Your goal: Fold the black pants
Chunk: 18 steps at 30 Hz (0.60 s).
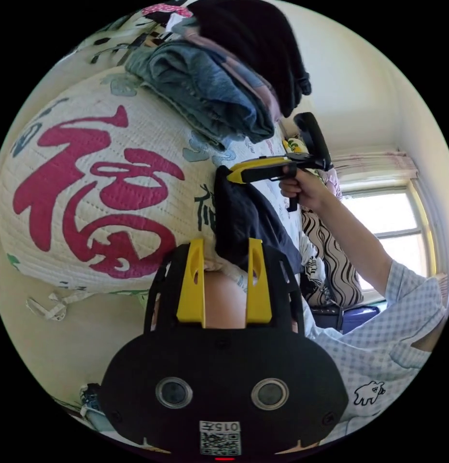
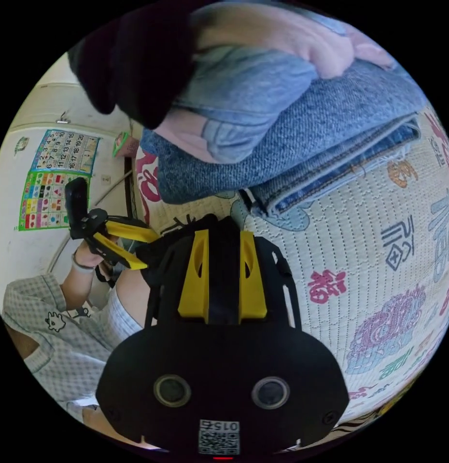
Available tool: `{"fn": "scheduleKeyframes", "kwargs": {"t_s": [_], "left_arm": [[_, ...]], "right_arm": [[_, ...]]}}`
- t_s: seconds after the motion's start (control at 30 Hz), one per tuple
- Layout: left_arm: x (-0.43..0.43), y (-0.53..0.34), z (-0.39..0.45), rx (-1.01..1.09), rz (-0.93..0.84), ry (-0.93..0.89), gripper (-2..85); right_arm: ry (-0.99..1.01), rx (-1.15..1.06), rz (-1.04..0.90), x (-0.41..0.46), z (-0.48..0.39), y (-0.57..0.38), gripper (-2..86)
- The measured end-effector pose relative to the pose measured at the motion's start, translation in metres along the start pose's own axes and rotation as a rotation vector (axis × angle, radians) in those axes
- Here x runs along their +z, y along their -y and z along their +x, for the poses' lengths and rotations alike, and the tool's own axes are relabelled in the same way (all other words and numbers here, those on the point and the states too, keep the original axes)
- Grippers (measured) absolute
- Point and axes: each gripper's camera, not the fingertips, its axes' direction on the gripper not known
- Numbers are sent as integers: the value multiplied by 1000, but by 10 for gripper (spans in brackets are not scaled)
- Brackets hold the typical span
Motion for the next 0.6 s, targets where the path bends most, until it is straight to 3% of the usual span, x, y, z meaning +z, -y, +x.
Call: {"fn": "scheduleKeyframes", "kwargs": {"t_s": [0.23, 0.6], "left_arm": [[12, -43, 42, 141, 126, -46, 4], [83, -132, 242, 625, 211, -138, -6]], "right_arm": [[135, -70, 169, -42, 23, -82, 42], [209, -229, 542, -144, 47, -342, 35]]}}
